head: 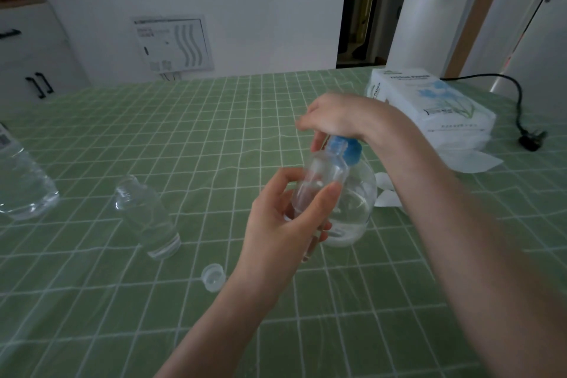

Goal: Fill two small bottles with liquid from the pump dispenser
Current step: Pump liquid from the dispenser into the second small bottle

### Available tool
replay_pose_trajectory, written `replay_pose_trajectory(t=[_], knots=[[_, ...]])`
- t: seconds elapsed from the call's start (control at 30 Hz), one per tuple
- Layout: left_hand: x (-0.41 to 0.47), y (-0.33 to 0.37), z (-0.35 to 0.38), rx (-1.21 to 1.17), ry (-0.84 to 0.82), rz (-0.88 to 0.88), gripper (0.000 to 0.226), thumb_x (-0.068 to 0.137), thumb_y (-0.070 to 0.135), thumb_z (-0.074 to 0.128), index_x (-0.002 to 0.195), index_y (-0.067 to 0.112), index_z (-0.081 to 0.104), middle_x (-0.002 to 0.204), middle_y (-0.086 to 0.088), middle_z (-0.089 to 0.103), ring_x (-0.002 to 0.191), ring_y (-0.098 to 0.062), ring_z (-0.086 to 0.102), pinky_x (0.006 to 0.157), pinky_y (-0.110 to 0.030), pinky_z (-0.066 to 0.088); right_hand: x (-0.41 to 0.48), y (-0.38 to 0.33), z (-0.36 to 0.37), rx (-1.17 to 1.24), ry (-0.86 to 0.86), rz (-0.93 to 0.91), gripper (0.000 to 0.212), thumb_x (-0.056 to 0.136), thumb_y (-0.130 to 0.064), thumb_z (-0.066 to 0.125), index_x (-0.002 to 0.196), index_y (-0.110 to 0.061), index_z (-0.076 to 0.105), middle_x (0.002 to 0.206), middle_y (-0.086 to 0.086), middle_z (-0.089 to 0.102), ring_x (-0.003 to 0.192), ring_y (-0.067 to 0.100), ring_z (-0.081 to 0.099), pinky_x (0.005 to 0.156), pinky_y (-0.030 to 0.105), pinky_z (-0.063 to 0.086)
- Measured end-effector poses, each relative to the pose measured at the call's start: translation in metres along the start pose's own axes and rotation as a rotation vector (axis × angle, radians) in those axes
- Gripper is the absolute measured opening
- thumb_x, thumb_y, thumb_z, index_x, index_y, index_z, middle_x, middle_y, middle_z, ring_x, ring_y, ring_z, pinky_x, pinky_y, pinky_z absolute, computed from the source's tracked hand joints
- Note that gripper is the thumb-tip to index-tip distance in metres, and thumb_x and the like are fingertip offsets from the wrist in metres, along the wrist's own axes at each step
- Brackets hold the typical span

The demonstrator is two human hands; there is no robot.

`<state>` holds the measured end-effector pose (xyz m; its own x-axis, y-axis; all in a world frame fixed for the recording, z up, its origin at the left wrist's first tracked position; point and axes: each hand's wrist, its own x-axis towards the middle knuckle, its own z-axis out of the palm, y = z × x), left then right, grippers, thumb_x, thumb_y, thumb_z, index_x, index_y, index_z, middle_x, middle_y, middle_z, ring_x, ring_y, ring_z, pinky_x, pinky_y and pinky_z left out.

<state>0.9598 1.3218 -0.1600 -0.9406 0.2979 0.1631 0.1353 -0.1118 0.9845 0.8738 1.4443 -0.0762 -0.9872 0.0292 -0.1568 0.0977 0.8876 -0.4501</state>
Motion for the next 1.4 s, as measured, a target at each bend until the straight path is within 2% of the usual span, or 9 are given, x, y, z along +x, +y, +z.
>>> replay_pose_trajectory(t=[0.13,0.33,0.43,0.57,0.83,1.0,1.17,1.4], knots=[[0.000,-0.002,-0.001,0.013,0.007,0.002,0.037,0.061,0.051,0.066,0.086,0.025,0.062,0.069,0.001,0.069,0.055,-0.009,0.061,0.051,-0.026,0.049,-0.001,0.000,0.002,0.016,0.009,0.000,0.047,0.098,-0.033,0.047,0.137,-0.008,0.051,0.129,0.013,0.061,0.117,0.029,0.057,0.087,0.036,0.037],[0.001,0.001,0.000,-0.017,0.000,0.009,0.034,0.058,0.053,0.066,0.082,0.029,0.063,0.068,0.002,0.069,0.054,-0.009,0.060,0.045,-0.021,0.045,-0.003,-0.005,-0.008,-0.024,0.057,-0.022,0.038,0.096,-0.032,0.049,0.122,-0.006,0.061,0.110,0.012,0.071,0.102,0.024,0.065,0.077,0.034,0.042],[0.001,0.002,0.001,-0.023,-0.001,0.008,0.034,0.058,0.053,0.066,0.082,0.030,0.063,0.068,0.002,0.069,0.054,-0.009,0.060,0.046,-0.022,0.046,-0.003,-0.005,-0.009,-0.034,0.049,-0.022,0.040,0.096,-0.031,0.048,0.122,-0.004,0.062,0.109,0.013,0.072,0.100,0.025,0.066,0.082,0.034,0.046],[0.001,0.001,0.000,-0.015,0.003,0.010,0.033,0.059,0.052,0.066,0.082,0.029,0.063,0.068,0.002,0.069,0.054,-0.010,0.060,0.046,-0.023,0.046,-0.003,-0.004,-0.007,-0.005,0.043,-0.015,0.040,0.096,-0.033,0.049,0.122,-0.005,0.061,0.106,0.012,0.072,0.104,0.026,0.066,0.082,0.036,0.044],[-0.001,0.000,0.000,-0.012,0.000,-0.012,0.038,0.061,0.049,0.066,0.088,0.022,0.062,0.069,0.001,0.069,0.054,-0.010,0.059,0.044,-0.019,0.044,-0.001,0.000,0.002,0.019,0.030,0.011,0.042,0.098,-0.033,0.048,0.130,-0.007,0.055,0.118,0.012,0.065,0.108,0.028,0.061,0.085,0.035,0.041],[0.000,0.001,0.000,-0.011,0.005,-0.004,0.039,0.059,0.051,0.066,0.087,0.024,0.062,0.070,0.002,0.069,0.055,-0.011,0.060,0.047,-0.023,0.046,-0.003,-0.004,-0.004,0.006,0.059,-0.015,0.038,0.097,-0.031,0.049,0.121,-0.004,0.061,0.109,0.014,0.070,0.103,0.029,0.065,0.083,0.035,0.045],[0.001,0.002,0.001,-0.025,0.003,0.005,0.035,0.060,0.051,0.066,0.085,0.026,0.062,0.068,0.002,0.069,0.054,-0.010,0.060,0.046,-0.022,0.045,-0.002,-0.006,-0.008,-0.016,0.053,-0.018,0.039,0.096,-0.031,0.049,0.121,-0.004,0.063,0.109,0.014,0.072,0.108,0.029,0.065,0.094,0.038,0.046],[-0.001,0.001,0.000,-0.010,0.005,-0.002,0.040,0.060,0.050,0.065,0.088,0.021,0.061,0.070,0.000,0.069,0.054,-0.010,0.060,0.045,-0.022,0.045,0.000,-0.002,-0.001,-0.008,0.036,-0.005,0.039,0.097,-0.032,0.049,0.126,-0.007,0.057,0.114,0.012,0.067,0.106,0.028,0.062,0.084,0.036,0.041]])
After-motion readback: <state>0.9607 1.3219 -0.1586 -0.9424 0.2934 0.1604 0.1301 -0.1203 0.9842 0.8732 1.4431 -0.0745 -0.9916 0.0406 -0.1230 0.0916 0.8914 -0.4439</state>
